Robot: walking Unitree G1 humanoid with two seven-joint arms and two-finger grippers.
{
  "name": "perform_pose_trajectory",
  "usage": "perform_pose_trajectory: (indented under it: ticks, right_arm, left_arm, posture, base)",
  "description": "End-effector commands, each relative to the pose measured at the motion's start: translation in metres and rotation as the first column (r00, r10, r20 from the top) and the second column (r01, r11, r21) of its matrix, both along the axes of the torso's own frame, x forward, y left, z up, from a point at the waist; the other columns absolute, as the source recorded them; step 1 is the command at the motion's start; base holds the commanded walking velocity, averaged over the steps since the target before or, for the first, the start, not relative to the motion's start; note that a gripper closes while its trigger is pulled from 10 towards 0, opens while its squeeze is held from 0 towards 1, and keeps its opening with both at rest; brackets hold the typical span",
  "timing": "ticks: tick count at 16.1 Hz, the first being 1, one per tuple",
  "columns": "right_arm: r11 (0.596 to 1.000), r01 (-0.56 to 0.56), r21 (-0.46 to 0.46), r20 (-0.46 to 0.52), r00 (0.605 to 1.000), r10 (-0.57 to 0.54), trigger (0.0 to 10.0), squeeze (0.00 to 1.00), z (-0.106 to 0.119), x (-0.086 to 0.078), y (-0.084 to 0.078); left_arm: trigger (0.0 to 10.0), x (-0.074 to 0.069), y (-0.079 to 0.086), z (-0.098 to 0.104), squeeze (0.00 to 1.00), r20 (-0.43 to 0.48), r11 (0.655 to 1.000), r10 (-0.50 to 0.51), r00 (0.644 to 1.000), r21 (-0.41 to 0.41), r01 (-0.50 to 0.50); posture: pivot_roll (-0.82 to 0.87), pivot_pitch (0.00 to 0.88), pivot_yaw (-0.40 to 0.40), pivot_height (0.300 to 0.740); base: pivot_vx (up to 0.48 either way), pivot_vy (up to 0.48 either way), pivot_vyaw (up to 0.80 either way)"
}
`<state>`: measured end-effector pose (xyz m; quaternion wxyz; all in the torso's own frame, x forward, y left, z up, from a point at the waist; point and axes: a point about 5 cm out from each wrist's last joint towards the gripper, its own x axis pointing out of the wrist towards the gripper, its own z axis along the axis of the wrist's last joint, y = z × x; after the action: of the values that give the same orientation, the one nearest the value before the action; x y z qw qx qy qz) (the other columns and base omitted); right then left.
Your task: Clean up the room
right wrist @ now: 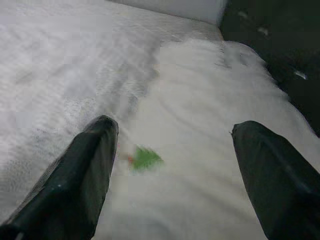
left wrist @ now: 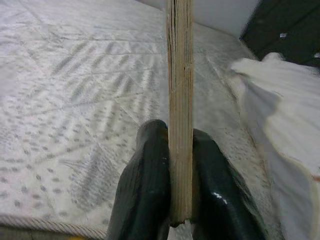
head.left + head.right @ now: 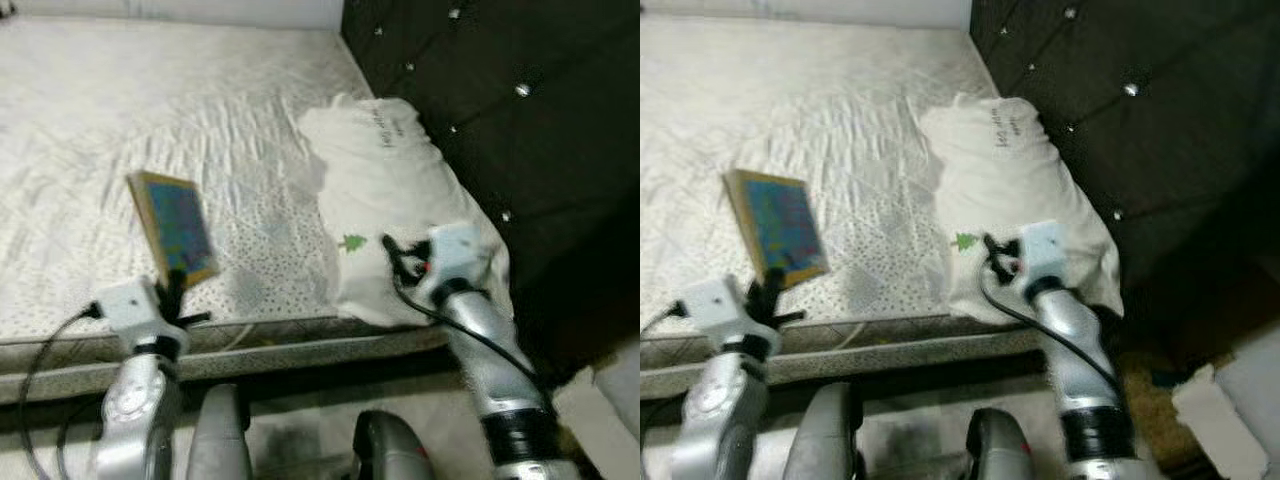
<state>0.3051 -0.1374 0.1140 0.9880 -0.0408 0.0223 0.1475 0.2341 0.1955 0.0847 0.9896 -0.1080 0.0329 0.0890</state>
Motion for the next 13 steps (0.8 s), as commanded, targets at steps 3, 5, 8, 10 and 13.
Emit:
perform_pose_trajectory:
  ticks: [3,5,8,10,13]
  right_arm:
    - [1.000,0.028,-0.012,-0.019,0.999,-0.028,10.0,0.00,-0.004,0.000,-0.011]
    - [1.000,0.025,-0.013,-0.020,0.999,-0.026,10.0,0.00,-0.004,0.000,-0.011]
    - [1.000,0.024,-0.015,-0.022,0.999,-0.024,10.0,0.00,-0.005,0.000,-0.011]
    - [1.000,0.019,-0.018,-0.028,0.999,-0.019,10.0,0.00,-0.005,-0.005,-0.014]
    - [0.999,0.040,-0.037,-0.026,0.999,-0.041,10.0,0.00,-0.009,-0.012,-0.021]
  left_arm:
    - [10.0,0.005,-0.002,0.011,0.00,0.061,1.000,0.002,0.998,0.009,-0.002]
    - [10.0,0.005,-0.002,0.011,0.00,0.060,1.000,0.004,0.998,0.012,-0.004]
    - [10.0,0.006,-0.003,0.010,0.00,0.057,1.000,0.002,0.998,0.012,-0.003]
    - [10.0,0.020,-0.004,0.009,0.00,0.040,1.000,-0.012,0.999,-0.003,0.012]
    - [10.0,0.030,-0.009,0.004,0.00,-0.007,0.999,-0.031,1.000,-0.046,0.030]
  posture:
    - [0.06,0.043,-0.078,0.625]
    - [0.06,0.039,-0.079,0.625]
    - [0.06,0.035,-0.079,0.625]
    - [0.03,0.039,-0.067,0.595]
    - [0.03,0.056,-0.065,0.575]
  base:
    - [0.000,0.000,0.00]
    - [0.000,0.000,0.00]
    - [0.000,0.000,0.00]
    - [0.000,0.000,0.00]
    - [0.000,0.000,0.00]
